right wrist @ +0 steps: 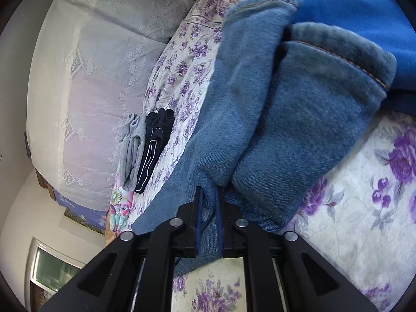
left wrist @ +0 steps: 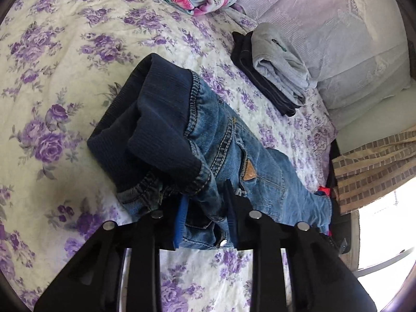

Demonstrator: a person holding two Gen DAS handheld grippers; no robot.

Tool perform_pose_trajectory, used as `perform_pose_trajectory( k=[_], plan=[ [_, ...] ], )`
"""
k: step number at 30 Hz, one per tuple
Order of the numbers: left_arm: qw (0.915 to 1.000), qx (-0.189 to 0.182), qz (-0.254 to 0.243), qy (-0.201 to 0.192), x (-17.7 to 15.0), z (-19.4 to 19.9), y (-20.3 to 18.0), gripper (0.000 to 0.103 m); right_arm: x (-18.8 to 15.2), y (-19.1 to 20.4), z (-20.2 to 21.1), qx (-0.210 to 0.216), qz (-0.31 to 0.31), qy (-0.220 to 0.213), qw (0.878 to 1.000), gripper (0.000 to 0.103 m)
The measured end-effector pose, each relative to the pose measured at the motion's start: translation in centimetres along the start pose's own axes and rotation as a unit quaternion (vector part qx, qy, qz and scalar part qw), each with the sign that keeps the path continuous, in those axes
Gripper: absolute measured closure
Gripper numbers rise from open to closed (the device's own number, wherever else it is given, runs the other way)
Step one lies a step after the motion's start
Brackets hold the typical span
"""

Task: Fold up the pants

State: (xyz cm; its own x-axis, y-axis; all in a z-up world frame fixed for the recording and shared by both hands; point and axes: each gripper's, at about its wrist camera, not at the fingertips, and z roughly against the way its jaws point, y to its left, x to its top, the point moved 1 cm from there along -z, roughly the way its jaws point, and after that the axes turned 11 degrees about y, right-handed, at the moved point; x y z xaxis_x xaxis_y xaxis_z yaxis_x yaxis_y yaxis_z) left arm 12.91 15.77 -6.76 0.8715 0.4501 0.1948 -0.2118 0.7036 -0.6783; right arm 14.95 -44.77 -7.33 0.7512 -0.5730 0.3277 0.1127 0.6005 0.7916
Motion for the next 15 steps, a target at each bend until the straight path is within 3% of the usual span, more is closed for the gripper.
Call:
perform_pose_trajectory(
  k=[9, 15],
  plan=[
    [0.9982, -0.014, -0.048, -0.032, 1.2, 2.4, -3.5, 0.079, 0.8, 2.7, 1.7, 0.009, 0.039, -0.009, 0.999, 0.100],
    [0.9968, -0.033, -0.046, -0.057, 5.4, 3.7, -6.0, 0.080, 5.7, 8.1, 1.6, 0.021, 0.085, -0.010, 0.996, 0.101]
  ],
)
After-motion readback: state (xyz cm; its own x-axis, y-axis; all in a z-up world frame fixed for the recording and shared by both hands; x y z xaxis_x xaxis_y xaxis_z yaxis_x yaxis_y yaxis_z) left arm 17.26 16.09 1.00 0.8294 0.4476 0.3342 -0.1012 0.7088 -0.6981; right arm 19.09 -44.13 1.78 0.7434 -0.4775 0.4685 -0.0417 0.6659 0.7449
